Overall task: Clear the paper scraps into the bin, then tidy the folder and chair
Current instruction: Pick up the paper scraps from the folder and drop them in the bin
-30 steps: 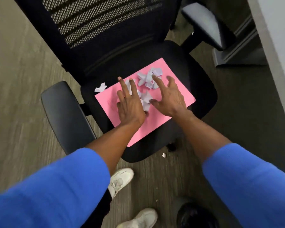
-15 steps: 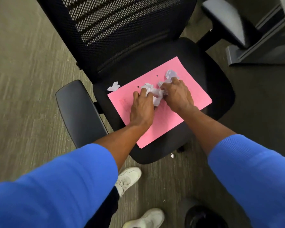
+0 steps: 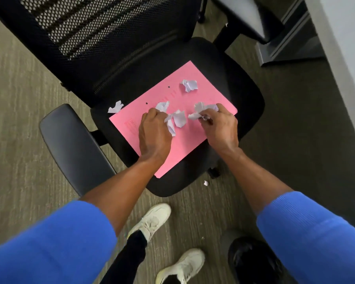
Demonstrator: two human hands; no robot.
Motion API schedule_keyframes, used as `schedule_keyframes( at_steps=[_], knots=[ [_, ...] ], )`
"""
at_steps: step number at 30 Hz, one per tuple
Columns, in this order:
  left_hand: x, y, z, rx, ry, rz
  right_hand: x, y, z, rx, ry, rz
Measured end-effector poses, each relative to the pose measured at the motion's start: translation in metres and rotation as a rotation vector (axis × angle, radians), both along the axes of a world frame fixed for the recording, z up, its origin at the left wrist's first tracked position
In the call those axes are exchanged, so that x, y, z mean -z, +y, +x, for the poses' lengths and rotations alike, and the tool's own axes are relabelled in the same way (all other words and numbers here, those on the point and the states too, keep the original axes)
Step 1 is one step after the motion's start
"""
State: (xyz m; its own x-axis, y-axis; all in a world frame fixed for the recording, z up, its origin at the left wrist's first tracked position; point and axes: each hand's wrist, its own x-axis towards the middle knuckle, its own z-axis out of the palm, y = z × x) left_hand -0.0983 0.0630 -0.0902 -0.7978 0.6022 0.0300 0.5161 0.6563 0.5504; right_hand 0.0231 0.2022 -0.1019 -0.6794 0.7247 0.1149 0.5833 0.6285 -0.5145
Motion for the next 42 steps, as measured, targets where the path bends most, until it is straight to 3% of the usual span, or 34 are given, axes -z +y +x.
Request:
schedule_keyframes(
  at_steps=[7, 14, 19, 32, 36, 39, 42],
  knots=[
    [-0.009, 0.002, 0.046, 0.065, 0.026, 0.125, -0.004, -0.015, 0.077, 0.283, 0.094, -0.046],
    [0.002, 0.004, 0.151, 0.278, -0.086, 0.143, 0.013, -0.065, 0.181, 0.53, 0.074, -0.179],
    [0.027, -0.003, 0.224, 0.409, -0.188, 0.059, 0.036, -0.11, 0.261, 0.768, 0.031, -0.448],
    [0.093, -0.068, 0.409, 0.719, -0.398, -0.387, 0.116, -0.232, 0.447, 0.978, -0.16, -0.385],
    [0.112, -0.067, 0.432, 0.731, -0.538, -0.254, 0.129, -0.241, 0.466, 0.955, -0.138, -0.394],
    [0.121, -0.069, 0.456, 0.803, -0.508, -0.392, 0.148, -0.249, 0.489, 0.969, -0.163, -0.384],
    [0.137, -0.076, 0.472, 0.822, -0.498, -0.366, 0.16, -0.257, 0.503, 0.988, -0.153, -0.387]
  ],
)
